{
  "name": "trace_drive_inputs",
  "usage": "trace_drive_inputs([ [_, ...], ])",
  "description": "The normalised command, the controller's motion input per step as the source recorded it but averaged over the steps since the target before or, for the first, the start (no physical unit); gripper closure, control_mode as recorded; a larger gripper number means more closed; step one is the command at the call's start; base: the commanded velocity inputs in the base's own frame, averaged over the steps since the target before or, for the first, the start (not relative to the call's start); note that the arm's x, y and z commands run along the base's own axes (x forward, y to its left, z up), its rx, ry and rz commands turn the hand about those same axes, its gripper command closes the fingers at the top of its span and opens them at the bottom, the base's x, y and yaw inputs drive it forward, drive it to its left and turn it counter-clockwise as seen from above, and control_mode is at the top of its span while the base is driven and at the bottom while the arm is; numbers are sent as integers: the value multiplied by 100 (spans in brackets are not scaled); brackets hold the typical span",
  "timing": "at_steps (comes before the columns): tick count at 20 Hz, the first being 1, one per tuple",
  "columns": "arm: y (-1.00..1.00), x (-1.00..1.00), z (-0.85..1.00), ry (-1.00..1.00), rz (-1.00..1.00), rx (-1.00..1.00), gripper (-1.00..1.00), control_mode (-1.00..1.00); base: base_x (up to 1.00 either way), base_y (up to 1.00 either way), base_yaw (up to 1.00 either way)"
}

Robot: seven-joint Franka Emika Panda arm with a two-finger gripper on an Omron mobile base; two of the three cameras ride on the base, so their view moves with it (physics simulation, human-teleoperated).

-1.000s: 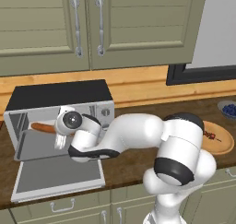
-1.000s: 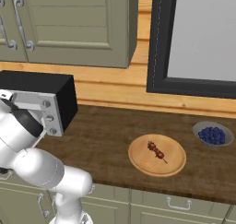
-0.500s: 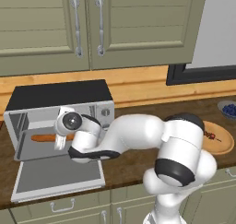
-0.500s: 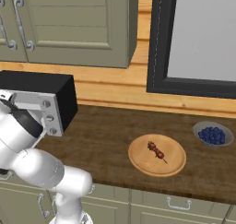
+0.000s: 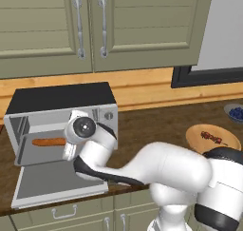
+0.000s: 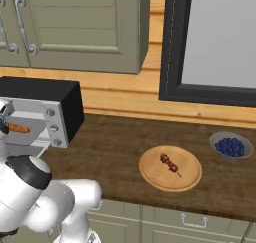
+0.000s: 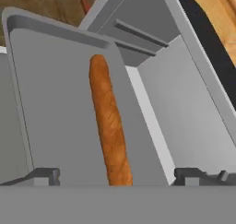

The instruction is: Pick up the kebab skewer and baguette bread, and place them inside the toaster oven. Close the toaster oven door and start by setting the timer.

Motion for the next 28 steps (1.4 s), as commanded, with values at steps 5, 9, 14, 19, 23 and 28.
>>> trace_drive_inputs([
  [5, -100, -68, 66, 25, -24, 2, -100, -100, 0, 0, 0],
  [9, -100, -66, 40, 31, -29, 1, -100, -100, 0, 0, 0],
  [14, -100, -12, 21, 25, -35, 0, -100, -100, 0, 0, 0],
  [19, -100, 0, 6, 25, -31, 0, -100, -100, 0, 0, 0],
  [23, -100, 0, 0, 15, -28, -1, -100, -100, 0, 0, 0],
  [28, -100, 0, -6, 1, -22, 0, -100, -100, 0, 0, 0],
])
